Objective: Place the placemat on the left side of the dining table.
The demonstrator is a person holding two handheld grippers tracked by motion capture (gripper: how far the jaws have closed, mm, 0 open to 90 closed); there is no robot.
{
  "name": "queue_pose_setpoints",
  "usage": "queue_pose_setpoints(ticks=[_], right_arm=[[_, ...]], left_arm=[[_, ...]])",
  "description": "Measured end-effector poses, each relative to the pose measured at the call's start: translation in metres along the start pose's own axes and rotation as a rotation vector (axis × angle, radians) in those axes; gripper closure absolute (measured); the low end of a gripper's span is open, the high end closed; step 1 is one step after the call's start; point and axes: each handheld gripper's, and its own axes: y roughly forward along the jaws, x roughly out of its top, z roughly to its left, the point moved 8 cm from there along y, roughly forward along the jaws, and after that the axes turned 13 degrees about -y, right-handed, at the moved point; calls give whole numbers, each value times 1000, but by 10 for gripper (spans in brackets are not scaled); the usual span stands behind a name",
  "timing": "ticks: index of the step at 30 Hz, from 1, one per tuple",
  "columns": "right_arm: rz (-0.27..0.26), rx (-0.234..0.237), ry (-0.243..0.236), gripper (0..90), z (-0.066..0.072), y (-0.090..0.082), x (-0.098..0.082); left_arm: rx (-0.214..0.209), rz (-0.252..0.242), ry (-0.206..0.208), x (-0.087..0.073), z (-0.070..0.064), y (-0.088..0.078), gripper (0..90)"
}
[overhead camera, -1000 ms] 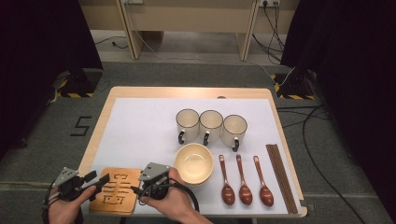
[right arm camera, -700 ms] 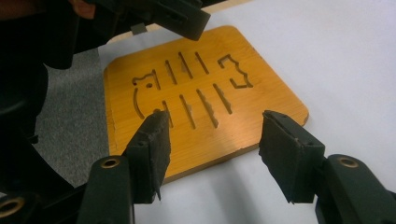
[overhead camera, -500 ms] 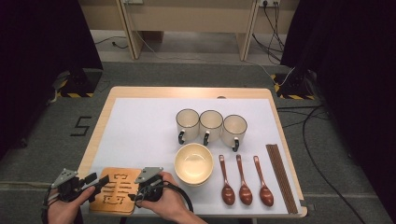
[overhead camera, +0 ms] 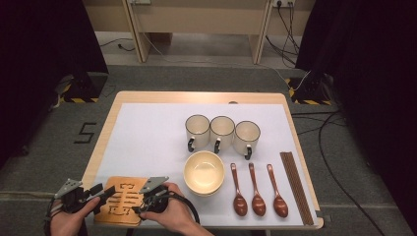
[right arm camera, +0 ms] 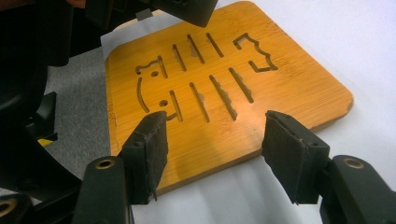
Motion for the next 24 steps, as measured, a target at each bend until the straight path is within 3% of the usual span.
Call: queue_pose_setpoints(ticks=[4,16,24], right_arm=[[1,7,16,400,1,3,1],[-5,6,8,394,3,6,3],[-2,16,-7,393,5,10,3]], left_arm=[[4,5,1,-1,1,1,377],[42,-5,-27,2,12,-5,378],[51,18,-40,0,15,-5,390]])
